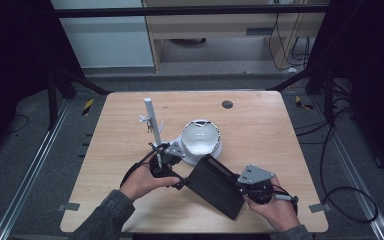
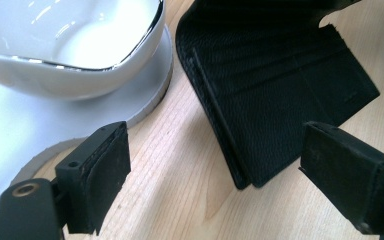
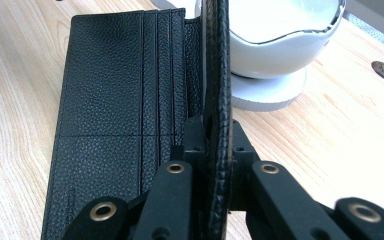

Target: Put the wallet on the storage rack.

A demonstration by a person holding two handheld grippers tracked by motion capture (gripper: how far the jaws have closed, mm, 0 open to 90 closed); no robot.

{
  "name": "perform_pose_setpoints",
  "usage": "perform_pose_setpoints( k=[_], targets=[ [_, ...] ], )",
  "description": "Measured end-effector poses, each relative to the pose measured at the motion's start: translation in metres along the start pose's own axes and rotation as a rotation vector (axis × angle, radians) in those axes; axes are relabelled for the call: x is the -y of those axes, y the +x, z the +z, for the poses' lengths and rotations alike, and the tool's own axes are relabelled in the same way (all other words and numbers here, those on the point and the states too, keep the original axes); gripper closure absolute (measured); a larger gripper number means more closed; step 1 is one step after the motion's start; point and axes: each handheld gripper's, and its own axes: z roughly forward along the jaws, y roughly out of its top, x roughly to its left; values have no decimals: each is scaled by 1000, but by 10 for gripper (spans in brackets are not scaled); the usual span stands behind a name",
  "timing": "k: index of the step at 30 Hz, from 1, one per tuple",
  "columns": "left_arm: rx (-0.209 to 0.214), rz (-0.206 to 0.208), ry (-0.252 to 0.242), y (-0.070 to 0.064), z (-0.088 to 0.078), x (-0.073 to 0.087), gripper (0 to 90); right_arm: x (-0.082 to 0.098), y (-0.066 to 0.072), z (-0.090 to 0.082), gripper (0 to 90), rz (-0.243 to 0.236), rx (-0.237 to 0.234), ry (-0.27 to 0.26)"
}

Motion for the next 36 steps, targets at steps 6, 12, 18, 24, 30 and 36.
perform_pose_setpoints(
  k=[6, 12, 18, 24, 30, 36],
  targets=[
    [23, 5, -8, 1, 6, -1, 107, -7, 0, -3, 841, -6, -3, -26],
    [38, 12, -22, 0, 10, -3, 111, -11, -1, -7, 840, -7, -1, -44],
    [66, 0, -16, 4, 16, -4, 134, -13, -1, -9, 840, -11, -4, -63],
    [101, -15, -13, 5, 25, -8, 150, -16, -1, -13, 840, -14, 3, -90],
    [144, -60, -17, 6, 31, -13, 260, -17, -3, -16, 840, -15, 11, -121],
    [190, -84, -36, 8, 18, -16, 586, -15, -3, -17, 832, -13, 2, -133]
  ],
)
